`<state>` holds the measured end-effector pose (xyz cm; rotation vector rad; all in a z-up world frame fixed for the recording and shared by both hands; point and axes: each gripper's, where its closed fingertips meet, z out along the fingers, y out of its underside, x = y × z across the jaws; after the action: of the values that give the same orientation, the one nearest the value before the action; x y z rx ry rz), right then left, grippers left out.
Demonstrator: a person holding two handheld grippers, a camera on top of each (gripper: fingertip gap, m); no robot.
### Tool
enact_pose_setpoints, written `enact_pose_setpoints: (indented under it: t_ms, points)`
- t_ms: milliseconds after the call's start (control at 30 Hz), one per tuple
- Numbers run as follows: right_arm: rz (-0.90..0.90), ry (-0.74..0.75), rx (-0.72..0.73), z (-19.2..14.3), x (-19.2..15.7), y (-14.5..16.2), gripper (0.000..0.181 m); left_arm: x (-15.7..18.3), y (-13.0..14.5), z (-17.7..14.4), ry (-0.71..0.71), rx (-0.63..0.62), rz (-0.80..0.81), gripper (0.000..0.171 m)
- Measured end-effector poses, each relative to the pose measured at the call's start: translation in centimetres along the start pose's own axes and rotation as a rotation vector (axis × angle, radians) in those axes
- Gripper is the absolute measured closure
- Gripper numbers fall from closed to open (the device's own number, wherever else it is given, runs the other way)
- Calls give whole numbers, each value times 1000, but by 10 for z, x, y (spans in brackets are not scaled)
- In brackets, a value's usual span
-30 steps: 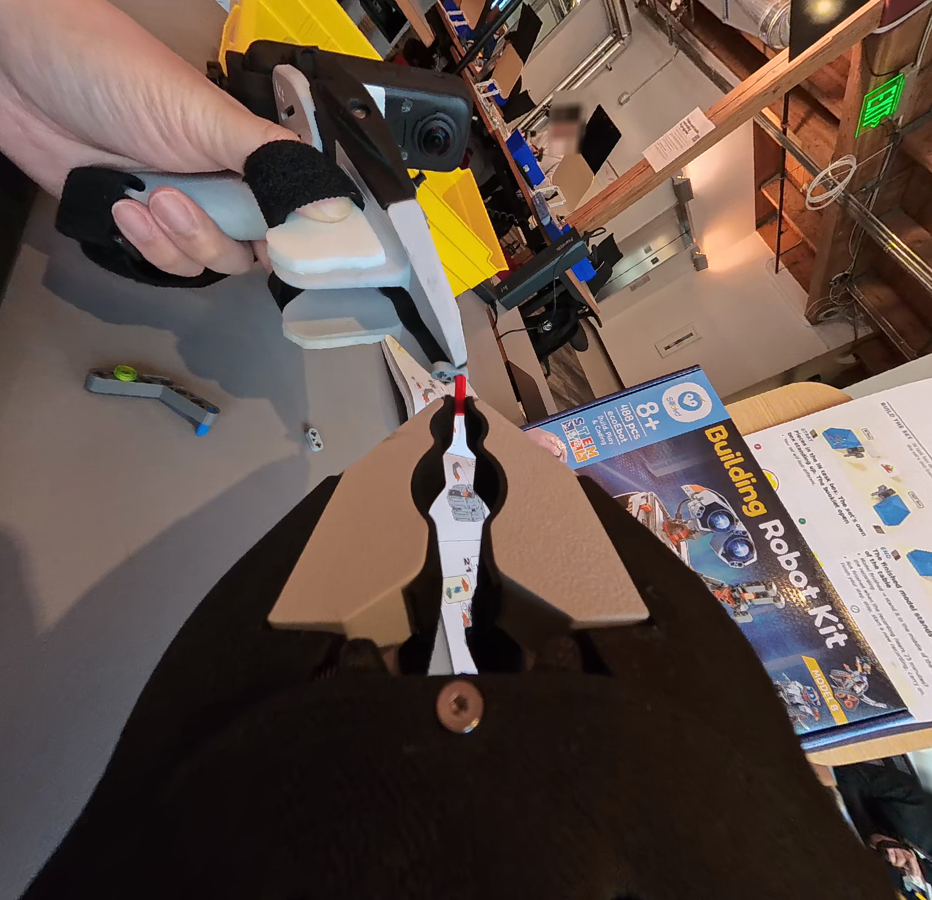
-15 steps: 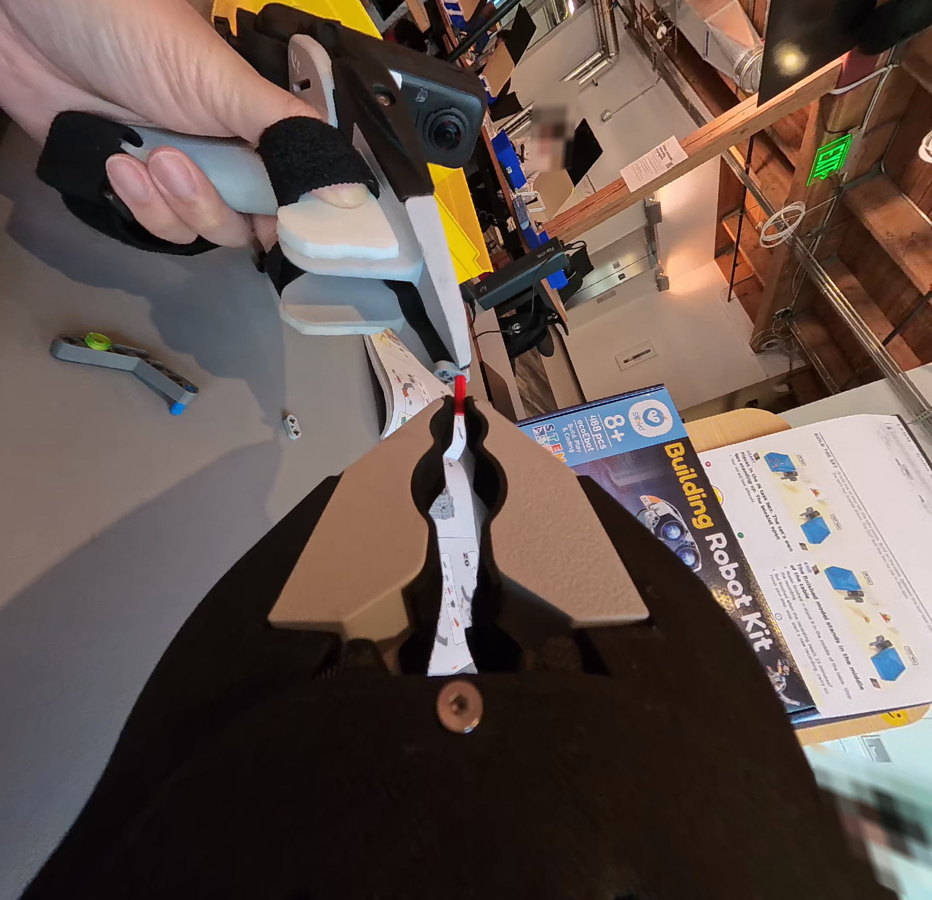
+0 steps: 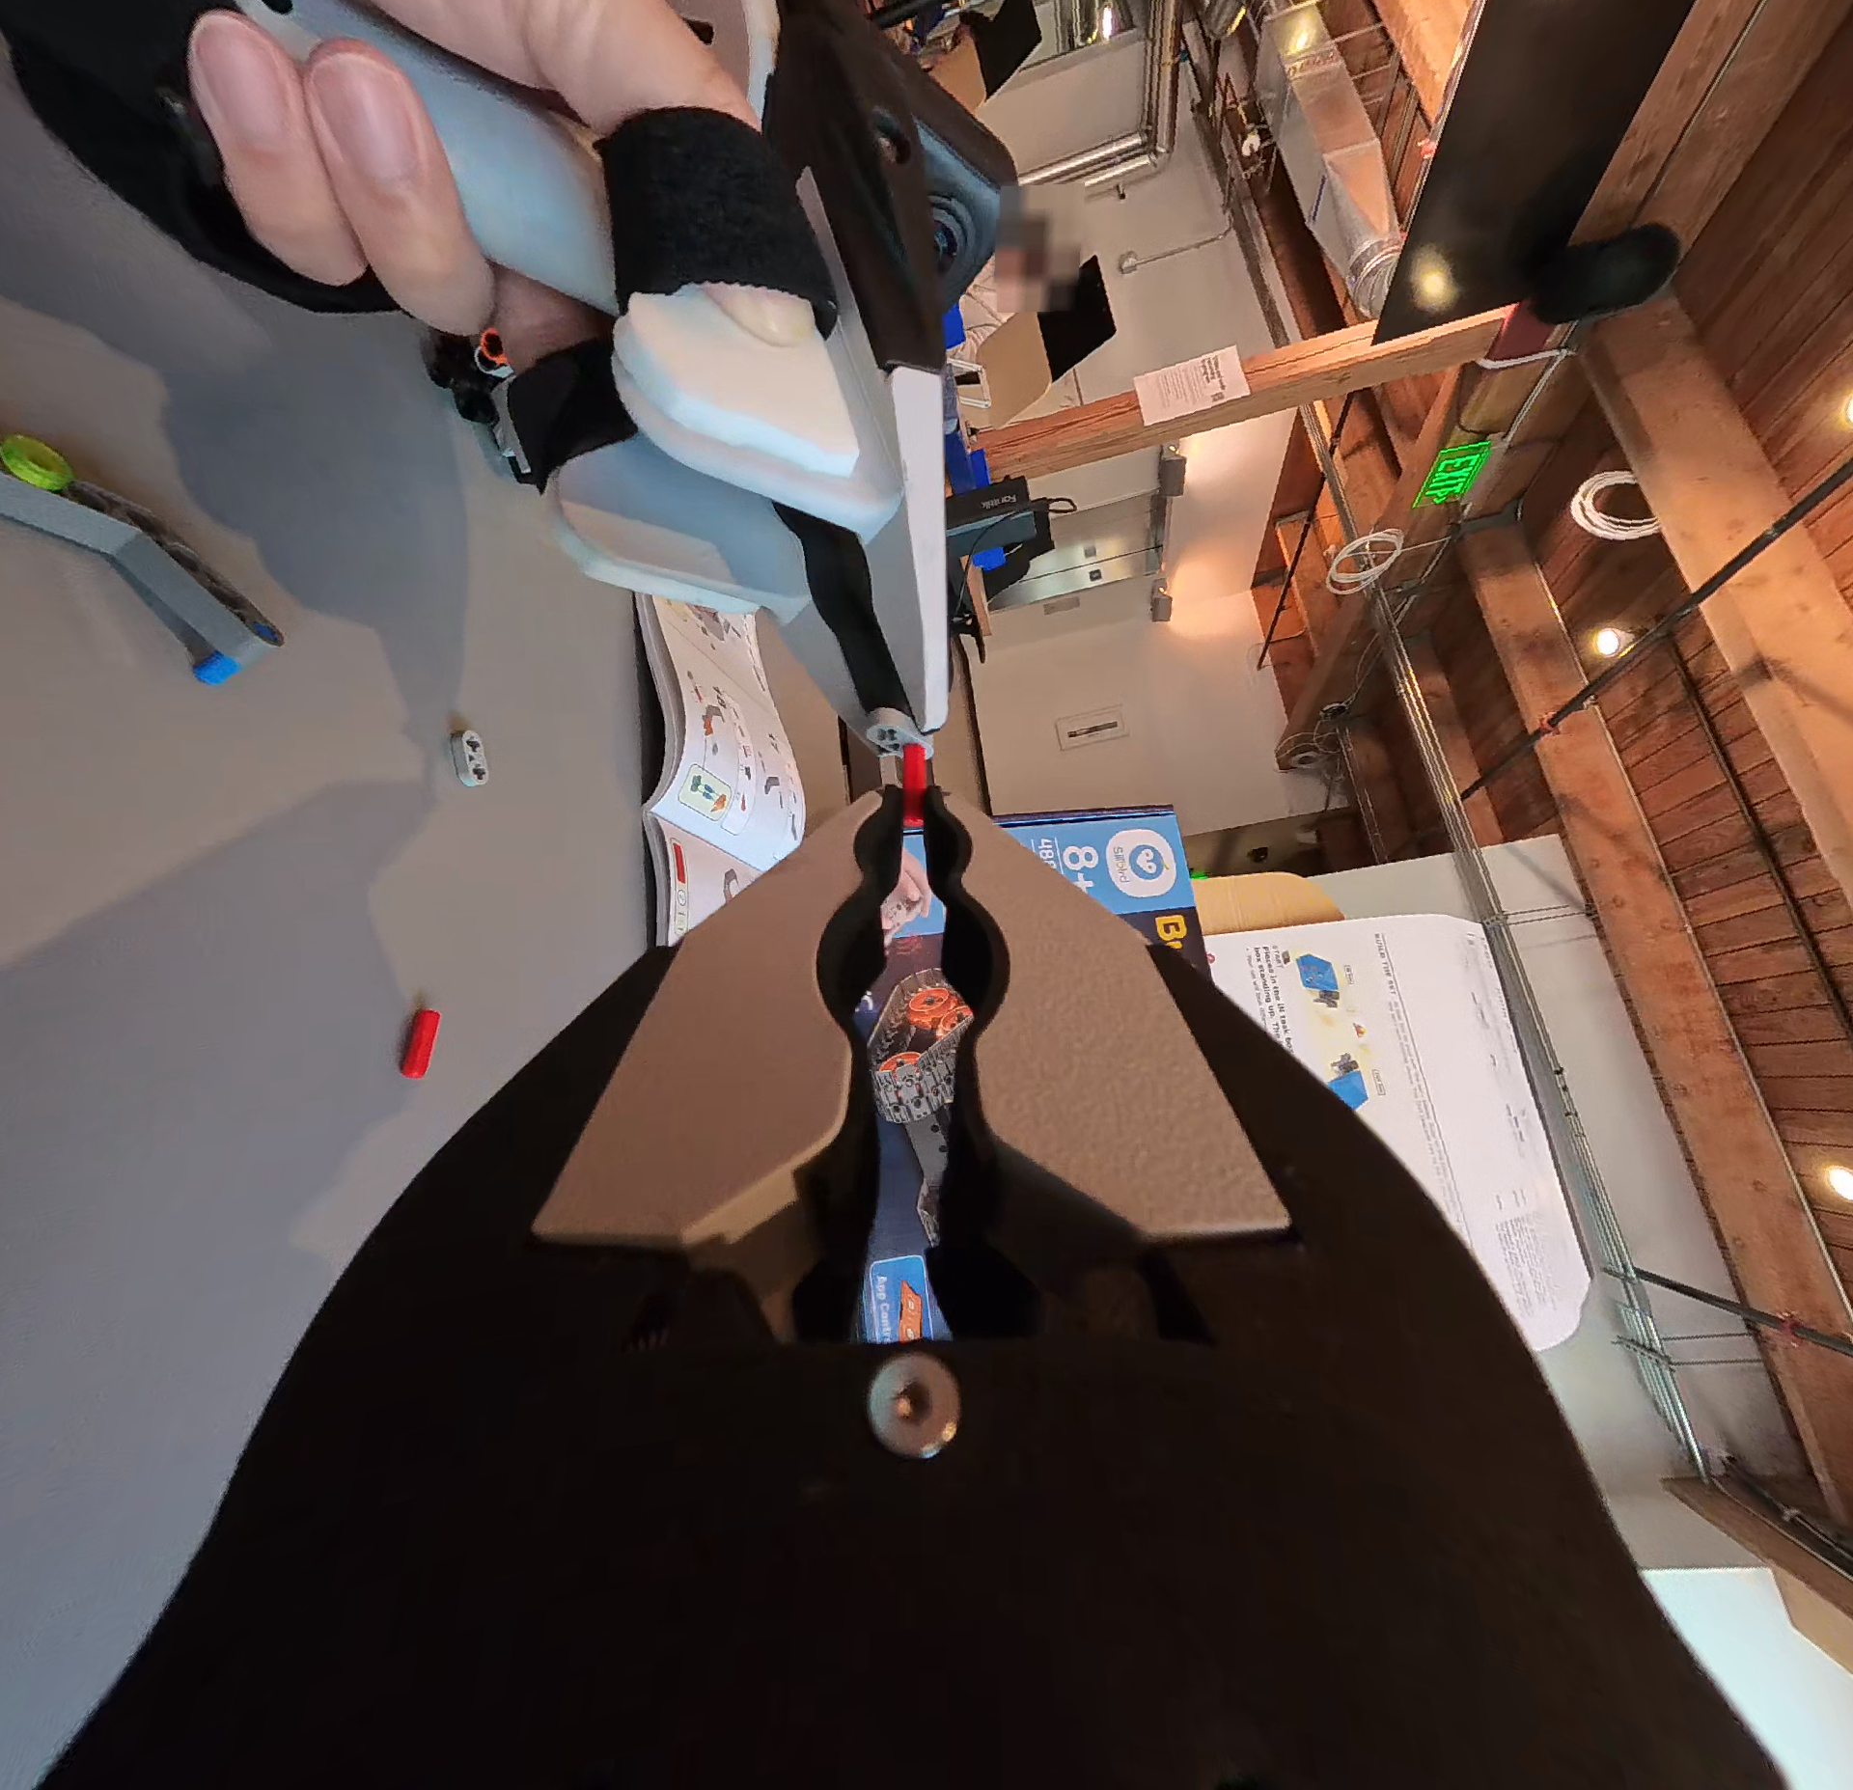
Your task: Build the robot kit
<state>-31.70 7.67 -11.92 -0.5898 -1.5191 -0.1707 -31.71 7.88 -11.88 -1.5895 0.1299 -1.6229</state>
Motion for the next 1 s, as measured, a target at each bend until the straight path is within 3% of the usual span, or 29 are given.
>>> enact_pose_setpoints:
  t_ms: [267,533,1000]
  points:
    - [19,0,-11,1,1,1,178,0,0,0,-12,-1,24,167]
    - [155,-5,-18,3,3,-2,178,-1,-3,-1,-72,21,127,167]
    - [375,-65,97,0,7,-4,178,6,-3,0,7,20,60,167]
